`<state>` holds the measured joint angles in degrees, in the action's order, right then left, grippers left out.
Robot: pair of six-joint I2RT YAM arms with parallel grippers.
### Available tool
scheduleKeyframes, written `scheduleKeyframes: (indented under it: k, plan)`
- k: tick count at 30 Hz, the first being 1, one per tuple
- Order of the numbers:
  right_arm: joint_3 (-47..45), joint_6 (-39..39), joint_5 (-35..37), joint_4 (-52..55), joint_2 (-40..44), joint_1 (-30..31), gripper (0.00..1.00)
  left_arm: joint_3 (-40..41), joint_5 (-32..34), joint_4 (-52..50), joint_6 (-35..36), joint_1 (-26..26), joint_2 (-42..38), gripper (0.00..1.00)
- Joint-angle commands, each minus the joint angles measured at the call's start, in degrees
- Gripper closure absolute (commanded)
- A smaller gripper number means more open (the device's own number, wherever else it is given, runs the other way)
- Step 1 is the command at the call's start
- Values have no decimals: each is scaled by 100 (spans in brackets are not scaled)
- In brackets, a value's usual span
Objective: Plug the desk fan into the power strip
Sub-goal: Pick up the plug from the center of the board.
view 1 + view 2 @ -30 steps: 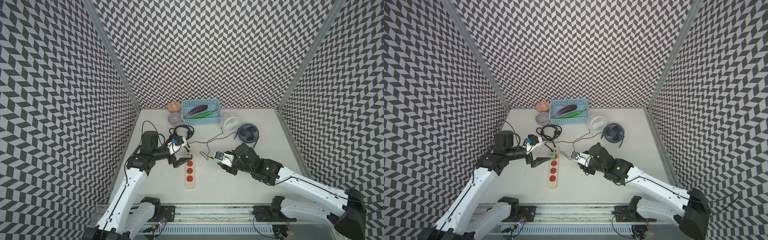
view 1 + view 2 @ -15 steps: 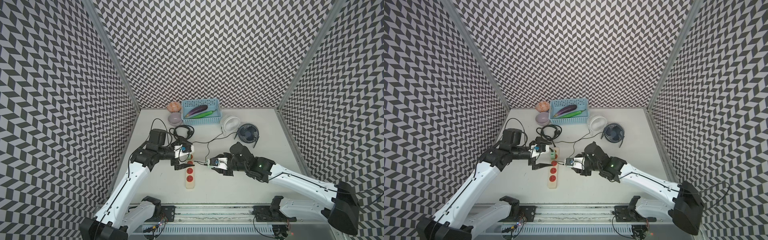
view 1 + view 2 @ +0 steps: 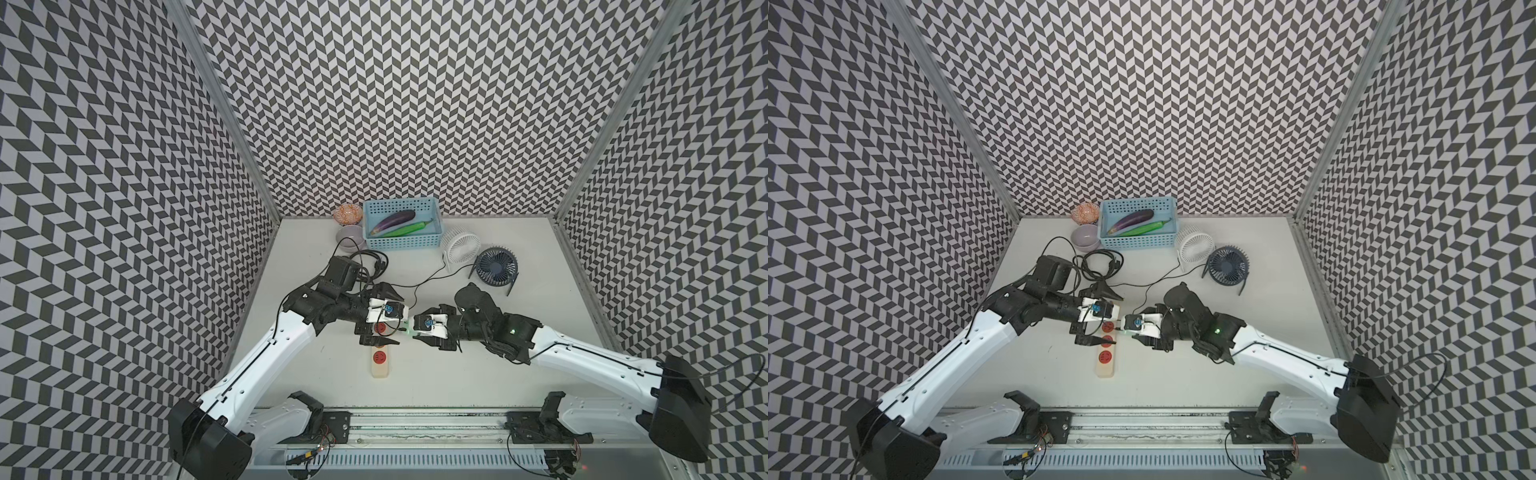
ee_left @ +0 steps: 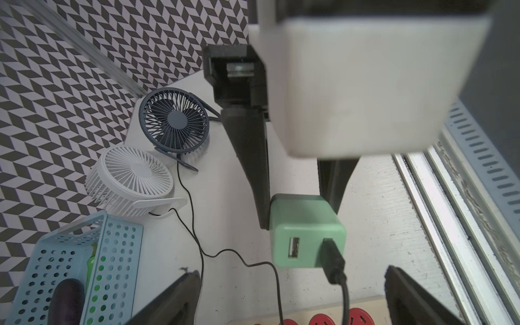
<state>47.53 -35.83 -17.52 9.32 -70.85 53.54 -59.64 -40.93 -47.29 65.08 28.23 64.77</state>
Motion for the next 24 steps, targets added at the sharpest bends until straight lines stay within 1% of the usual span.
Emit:
scheduleKeyframes:
  k: [1, 7, 10, 15, 17, 20, 24]
  plan:
    - [221, 211, -83, -490, -79, 77, 100, -215, -19, -103, 72, 85, 26, 1]
    - [344, 317, -52, -477, -198, 112, 100, -298, 33, -105, 26, 198, 105, 11]
    - [346, 343, -95, -550, -223, 118, 100, -231, 149, -104, 157, 288, 119, 13]
    - [456, 516, -65, -517, -171, 131, 100, -278, 194, -86, 101, 319, 196, 21]
    - [367, 534, -59, -648, -90, 131, 100, -236, 193, -80, 144, 340, 194, 22]
    - [207, 548, -37, -830, 43, 121, 100, -333, 203, -72, 21, 341, 227, 24]
    - [-178, 516, 33, -1280, 280, 99, 100, -351, 172, -109, 84, 341, 203, 20]
